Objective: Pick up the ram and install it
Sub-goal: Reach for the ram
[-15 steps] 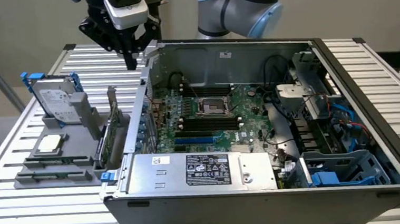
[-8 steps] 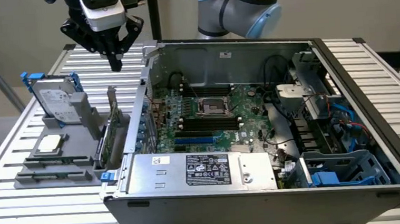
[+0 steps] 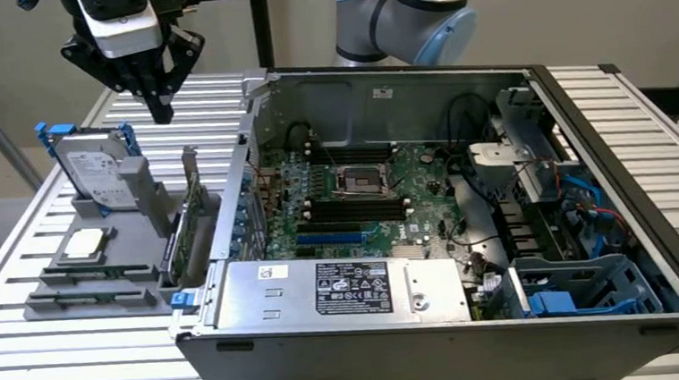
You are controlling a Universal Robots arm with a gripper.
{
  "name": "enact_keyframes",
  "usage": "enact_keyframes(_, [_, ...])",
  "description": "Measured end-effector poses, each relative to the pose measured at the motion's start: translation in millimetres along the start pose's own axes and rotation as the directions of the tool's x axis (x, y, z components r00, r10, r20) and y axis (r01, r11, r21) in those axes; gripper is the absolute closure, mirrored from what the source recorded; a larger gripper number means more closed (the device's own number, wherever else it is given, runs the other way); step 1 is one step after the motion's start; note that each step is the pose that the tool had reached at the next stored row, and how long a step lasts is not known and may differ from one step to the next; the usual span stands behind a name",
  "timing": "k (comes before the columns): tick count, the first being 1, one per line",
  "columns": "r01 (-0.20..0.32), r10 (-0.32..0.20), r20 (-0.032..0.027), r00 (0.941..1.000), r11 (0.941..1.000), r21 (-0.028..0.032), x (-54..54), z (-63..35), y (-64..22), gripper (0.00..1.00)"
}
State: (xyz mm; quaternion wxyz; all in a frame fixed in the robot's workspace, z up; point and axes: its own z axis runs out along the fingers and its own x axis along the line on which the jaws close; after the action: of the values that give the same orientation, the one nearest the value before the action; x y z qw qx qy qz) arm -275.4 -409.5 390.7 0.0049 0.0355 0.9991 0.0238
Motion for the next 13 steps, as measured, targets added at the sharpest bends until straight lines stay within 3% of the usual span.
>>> enact_keyframes(10, [-0.002,0.003,-0.0548,0.9985,1.0,0.0055,35.9,4.5,-2.8,0.89])
enact_keyframes(11, [-0.003,0.003,-0.0589,0.9983,1.0,0.006,39.7,4.9,-3.1,0.89])
enact_keyframes(13, [-0.003,0.003,-0.0605,0.9982,1.0,0.0064,48.4,6.0,-3.9,0.89])
